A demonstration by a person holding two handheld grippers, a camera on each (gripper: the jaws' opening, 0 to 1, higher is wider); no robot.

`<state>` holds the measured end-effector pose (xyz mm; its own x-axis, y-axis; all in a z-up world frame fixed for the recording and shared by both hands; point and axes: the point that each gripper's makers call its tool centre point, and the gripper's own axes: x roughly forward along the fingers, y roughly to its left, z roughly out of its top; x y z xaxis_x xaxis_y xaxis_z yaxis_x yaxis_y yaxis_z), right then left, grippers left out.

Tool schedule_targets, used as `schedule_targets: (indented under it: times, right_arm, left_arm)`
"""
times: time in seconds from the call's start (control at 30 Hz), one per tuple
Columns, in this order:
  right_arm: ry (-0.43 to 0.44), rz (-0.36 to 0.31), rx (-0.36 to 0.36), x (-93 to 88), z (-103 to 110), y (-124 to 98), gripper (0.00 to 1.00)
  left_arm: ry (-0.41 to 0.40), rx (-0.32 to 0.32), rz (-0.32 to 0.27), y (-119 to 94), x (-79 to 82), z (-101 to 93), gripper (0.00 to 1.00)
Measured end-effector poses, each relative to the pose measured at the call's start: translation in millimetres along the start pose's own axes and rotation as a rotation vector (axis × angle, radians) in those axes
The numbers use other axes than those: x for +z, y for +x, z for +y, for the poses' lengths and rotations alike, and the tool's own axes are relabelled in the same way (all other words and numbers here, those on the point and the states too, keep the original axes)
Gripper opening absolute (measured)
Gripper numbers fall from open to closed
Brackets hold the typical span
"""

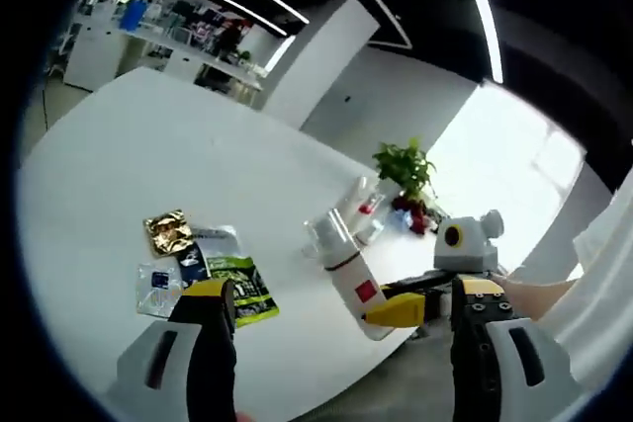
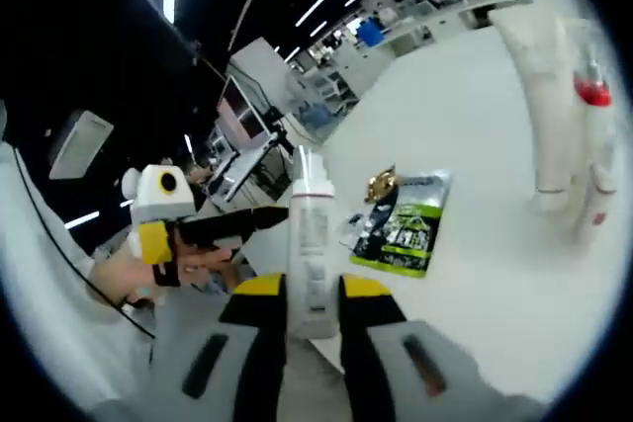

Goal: Arrange the skincare products in the storage area until every visible bottle or jar stands upright without overlapping.

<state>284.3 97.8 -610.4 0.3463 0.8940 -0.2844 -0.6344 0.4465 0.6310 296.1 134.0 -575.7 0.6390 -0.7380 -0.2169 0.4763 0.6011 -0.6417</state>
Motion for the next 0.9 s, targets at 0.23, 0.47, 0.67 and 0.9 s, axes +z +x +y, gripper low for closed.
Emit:
schedule_targets:
  times: [0.23,0.47,0.67,0.9]
  right_arm:
    - [0.111,-0.169,0.165,28.0,32.9,-14.6,0.19]
    - [0.097,-0.203,0.228,36.2,51.7,-24.0,0.19]
    - [0.081,-0.222,0.287,40.8,66.3,-34.4,0.19]
    - [0.089,-0.229,0.354,37.9,80.7,-41.0,0.19]
  left_arm:
    - [-0.014,-0.166,0.023,4.0,10.2,-34.6,0.75]
    - [-0.002,-0.263,0.053,7.8,20.2,-57.5,0.63]
    - [-0.017,-0.32,0.052,7.5,21.0,-72.3,0.48]
    - [-0.013,-0.396,0.053,5.3,26.8,-92.5,0.35]
